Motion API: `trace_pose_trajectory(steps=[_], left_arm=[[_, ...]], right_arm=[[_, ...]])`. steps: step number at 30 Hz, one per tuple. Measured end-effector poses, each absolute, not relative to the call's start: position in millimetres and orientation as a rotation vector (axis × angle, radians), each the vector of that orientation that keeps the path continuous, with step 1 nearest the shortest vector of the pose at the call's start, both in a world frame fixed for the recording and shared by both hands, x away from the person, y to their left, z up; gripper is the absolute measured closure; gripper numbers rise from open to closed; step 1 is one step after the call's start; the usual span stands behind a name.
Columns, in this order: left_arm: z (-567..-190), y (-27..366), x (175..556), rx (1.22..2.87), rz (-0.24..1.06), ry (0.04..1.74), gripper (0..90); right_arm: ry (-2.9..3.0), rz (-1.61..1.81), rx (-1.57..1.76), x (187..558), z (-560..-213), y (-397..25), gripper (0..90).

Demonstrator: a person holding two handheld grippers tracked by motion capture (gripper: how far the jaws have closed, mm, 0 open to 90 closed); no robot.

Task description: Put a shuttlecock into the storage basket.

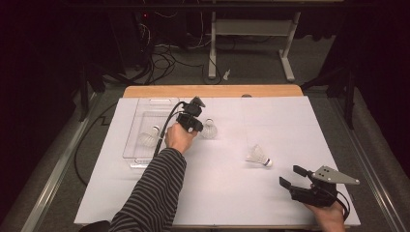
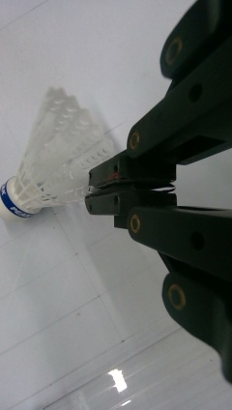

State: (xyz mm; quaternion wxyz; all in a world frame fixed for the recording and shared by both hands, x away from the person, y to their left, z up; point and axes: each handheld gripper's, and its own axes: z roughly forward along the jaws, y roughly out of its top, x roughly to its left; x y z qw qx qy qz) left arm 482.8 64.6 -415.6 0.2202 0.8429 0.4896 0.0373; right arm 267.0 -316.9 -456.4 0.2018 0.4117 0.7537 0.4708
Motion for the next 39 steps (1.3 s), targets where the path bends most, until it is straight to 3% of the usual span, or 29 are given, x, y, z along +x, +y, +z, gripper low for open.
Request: trace_pose_trajectory(steps=[39], left_arm=[[-391, 75, 459, 2.356, 0.132, 1.204, 89.7]], right_arm=[[2.103, 1.315, 1.151, 267, -456, -317, 28.5]])
